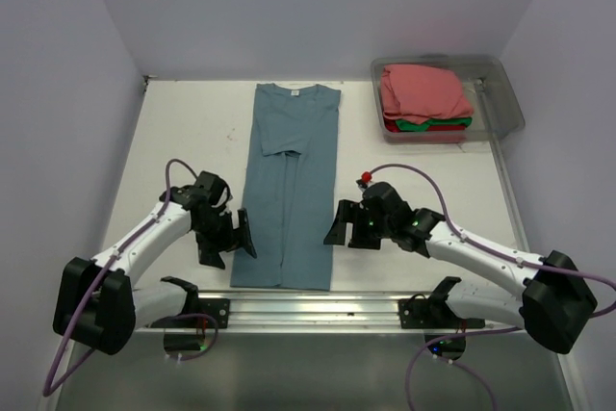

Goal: Fold and stack the t-shirts
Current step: Grab the bottom of the folded rectangular tshirt with both arms

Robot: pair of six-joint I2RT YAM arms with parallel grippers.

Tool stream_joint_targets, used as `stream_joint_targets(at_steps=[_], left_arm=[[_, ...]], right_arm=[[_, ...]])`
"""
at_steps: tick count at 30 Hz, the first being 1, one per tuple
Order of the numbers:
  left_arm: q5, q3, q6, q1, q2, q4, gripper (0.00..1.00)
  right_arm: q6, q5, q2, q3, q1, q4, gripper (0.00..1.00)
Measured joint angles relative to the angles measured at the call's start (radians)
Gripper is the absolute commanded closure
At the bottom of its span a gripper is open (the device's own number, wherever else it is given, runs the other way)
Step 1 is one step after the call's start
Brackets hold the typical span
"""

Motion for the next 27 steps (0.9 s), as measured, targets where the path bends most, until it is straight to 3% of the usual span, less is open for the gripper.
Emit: stream_joint_targets(at_steps=[18,27], left_arm=[[0.01,-0.07,-0.098,-0.021,0.146,0.034,0.14],[0.008,-0.092,-0.114,-0.026,0.14,0.062,0.17]], right_arm=[[0.041,-0.103,0.015,-0.092,0.001,0.122,0.2],[0.059,-0.108,0.014,-0.114,0.001,0.153,0.3]])
